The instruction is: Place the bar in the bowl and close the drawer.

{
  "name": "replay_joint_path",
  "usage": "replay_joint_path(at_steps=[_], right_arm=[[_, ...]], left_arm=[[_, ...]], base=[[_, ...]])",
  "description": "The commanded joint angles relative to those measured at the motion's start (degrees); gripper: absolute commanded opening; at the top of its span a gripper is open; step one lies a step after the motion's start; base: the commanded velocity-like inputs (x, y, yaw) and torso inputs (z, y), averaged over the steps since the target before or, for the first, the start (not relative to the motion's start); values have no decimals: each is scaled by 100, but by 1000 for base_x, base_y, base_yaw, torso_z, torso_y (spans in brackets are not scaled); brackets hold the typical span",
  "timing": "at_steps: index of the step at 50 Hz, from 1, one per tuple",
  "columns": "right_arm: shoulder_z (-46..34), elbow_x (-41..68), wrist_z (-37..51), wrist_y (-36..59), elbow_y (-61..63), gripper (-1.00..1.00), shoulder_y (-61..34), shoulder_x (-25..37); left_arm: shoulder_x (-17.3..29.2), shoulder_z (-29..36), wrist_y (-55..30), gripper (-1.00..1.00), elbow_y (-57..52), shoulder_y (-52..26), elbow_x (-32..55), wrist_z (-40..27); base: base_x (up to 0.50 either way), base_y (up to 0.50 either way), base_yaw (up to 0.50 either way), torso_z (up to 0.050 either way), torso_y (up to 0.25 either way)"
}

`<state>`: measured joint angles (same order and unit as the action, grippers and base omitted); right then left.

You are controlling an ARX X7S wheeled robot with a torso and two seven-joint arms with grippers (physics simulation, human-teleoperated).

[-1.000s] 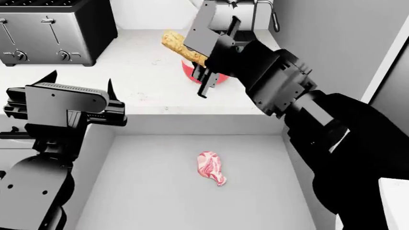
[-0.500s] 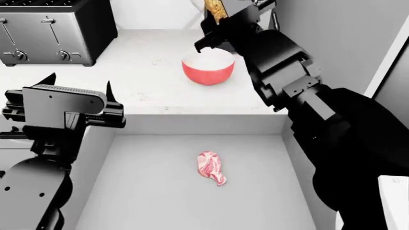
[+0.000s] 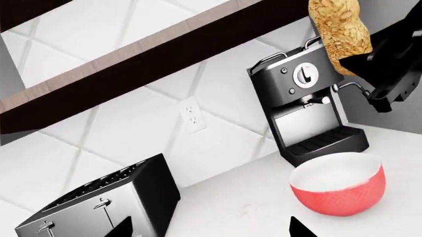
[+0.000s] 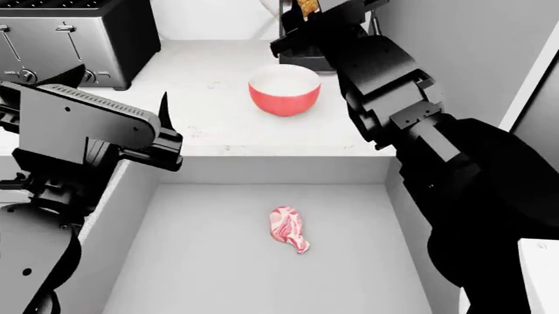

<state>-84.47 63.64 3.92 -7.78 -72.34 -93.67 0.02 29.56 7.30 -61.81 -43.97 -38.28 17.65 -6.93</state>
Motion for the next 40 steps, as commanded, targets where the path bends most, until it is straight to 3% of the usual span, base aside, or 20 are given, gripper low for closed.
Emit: replay_joint_path(at_steps=[1, 40], right_arm=[[56, -111, 40, 2, -30, -100, -53, -1], [-16, 348, -148, 91, -6, -100, -249, -1]], left_arm=[[144, 141, -590, 100, -415, -422, 150, 72], [238, 110, -607, 100, -450, -437, 215, 32]], base=[[0, 0, 0, 0, 0], [0, 0, 0, 0, -75]])
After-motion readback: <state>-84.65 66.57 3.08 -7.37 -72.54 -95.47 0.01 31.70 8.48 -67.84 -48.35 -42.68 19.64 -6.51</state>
